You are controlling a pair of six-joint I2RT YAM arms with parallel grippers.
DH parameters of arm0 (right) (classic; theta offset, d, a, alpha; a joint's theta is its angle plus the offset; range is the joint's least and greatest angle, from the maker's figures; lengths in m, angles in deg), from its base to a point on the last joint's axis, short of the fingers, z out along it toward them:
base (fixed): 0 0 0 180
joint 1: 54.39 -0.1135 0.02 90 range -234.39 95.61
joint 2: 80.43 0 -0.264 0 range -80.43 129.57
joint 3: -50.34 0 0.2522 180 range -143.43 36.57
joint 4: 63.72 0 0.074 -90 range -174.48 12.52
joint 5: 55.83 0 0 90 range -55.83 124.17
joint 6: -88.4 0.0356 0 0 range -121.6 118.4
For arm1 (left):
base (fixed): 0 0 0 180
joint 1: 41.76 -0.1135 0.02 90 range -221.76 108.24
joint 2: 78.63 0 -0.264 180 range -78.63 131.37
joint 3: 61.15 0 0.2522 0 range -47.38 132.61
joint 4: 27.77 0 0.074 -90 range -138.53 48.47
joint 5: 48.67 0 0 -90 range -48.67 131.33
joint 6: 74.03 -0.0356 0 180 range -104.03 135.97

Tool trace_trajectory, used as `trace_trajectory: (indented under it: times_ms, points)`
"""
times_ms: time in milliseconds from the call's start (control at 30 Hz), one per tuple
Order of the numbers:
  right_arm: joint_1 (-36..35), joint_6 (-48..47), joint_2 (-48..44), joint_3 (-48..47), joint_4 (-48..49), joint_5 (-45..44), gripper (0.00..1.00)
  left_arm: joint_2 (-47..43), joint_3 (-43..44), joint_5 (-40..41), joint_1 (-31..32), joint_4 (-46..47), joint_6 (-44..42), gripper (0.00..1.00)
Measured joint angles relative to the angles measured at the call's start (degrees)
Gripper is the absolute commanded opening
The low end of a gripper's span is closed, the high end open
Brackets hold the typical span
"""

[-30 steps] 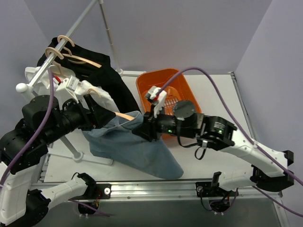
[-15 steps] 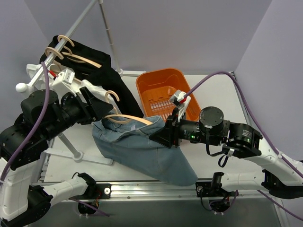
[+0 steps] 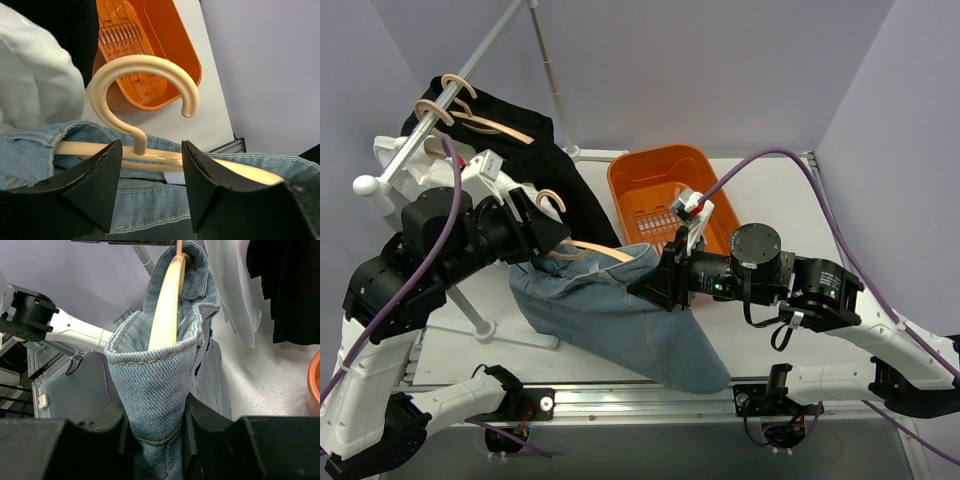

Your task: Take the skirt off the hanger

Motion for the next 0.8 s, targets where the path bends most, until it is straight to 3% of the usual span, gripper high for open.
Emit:
trace_trajectory:
  times_ms: [467, 600, 733, 800]
  points:
    - [-0.02, 0.04, 0.92, -1.84, 0.00, 0.39, 0.00, 0.66, -2.51, -0.15, 0.00, 4.26, -0.04, 0.50]
    - [-0.02, 0.26, 0.92, -2.27, -0.24, 0.31, 0.00, 0.17, -4.59, 0.20, -0.02, 5.68, 0.11, 0.31]
    - [-0.02, 0.55, 0.92, -3.04, -0.48, 0.22, 0.00, -0.09, -4.92, 0.57, -0.02, 6.91, 0.26, 0.06]
    - [-0.02, 0.76, 1.01, -3.28, -0.31, -0.07, 0.00, -0.17, -4.92, 0.52, 0.04, 7.63, 0.02, 0.02]
